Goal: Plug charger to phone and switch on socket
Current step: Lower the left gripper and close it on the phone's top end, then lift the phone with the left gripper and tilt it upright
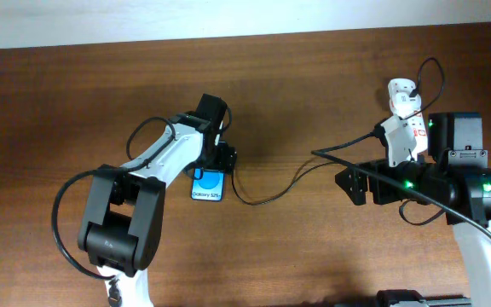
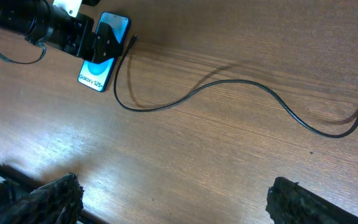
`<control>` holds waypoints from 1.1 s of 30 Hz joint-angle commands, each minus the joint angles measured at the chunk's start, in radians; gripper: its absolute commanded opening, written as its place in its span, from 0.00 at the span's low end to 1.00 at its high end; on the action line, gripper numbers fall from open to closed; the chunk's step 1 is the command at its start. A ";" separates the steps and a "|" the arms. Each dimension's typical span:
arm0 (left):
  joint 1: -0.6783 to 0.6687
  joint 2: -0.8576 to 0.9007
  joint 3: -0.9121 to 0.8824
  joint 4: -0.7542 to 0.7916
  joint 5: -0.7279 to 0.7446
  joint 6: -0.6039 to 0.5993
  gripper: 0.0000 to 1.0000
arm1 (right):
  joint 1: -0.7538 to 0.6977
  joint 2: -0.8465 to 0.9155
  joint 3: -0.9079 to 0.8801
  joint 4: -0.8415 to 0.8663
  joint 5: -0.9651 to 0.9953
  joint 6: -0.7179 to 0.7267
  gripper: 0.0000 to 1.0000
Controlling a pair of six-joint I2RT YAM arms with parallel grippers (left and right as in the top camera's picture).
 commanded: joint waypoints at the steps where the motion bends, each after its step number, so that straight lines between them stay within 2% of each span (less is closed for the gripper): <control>1: -0.004 0.053 -0.038 -0.019 0.031 0.016 0.91 | 0.005 0.001 0.019 -0.001 -0.005 0.004 0.99; 5: -0.004 0.053 -0.038 -0.023 0.031 0.018 0.88 | 0.005 0.001 0.019 -0.001 -0.005 0.004 0.99; 10: -0.004 0.053 -0.038 -0.017 0.030 0.018 0.66 | 0.005 0.001 0.019 -0.001 -0.005 0.004 0.99; 16: -0.004 0.052 0.005 -0.030 0.030 0.017 0.68 | 0.005 0.001 0.019 -0.001 -0.005 0.004 0.99; 33: -0.001 0.052 0.415 -0.272 0.031 -0.014 0.70 | 0.005 0.001 0.019 -0.001 -0.006 0.004 0.99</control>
